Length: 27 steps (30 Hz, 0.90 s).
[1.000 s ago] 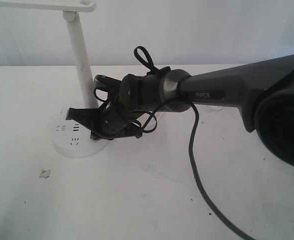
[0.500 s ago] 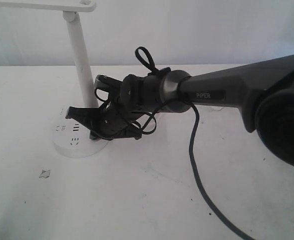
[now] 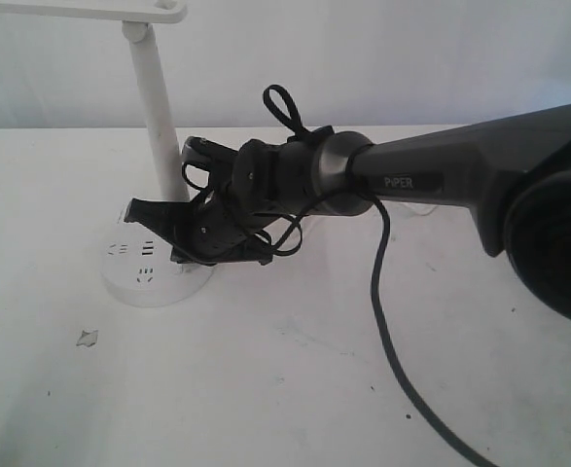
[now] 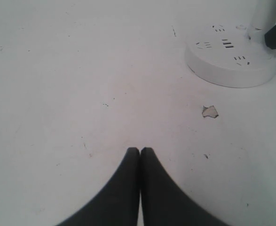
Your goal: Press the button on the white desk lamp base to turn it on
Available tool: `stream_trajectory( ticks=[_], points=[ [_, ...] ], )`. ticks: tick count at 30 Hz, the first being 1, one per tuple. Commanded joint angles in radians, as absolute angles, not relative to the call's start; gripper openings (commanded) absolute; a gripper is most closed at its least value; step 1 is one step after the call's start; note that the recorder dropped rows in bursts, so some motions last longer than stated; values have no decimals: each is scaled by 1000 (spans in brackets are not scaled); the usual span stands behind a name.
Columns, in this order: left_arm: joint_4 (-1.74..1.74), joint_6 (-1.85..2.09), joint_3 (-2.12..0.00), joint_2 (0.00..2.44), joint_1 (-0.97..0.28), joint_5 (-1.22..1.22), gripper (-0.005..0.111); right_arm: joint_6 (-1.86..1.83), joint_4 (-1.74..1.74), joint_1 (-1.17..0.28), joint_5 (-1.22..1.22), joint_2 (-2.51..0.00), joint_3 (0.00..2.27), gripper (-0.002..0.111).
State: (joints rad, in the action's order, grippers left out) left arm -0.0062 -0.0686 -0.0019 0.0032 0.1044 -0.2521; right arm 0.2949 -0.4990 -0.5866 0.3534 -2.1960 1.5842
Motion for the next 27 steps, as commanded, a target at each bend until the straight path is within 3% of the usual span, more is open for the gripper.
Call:
stream_trajectory(
  ticks=[1, 27],
  points=[
    [-9, -70, 0, 0, 96, -254, 0, 290, -500, -588, 342, -2206, 1582, 0],
    [-9, -70, 0, 0, 96, -254, 0, 290, -481, -600, 428, -2267, 1582, 0]
  ],
)
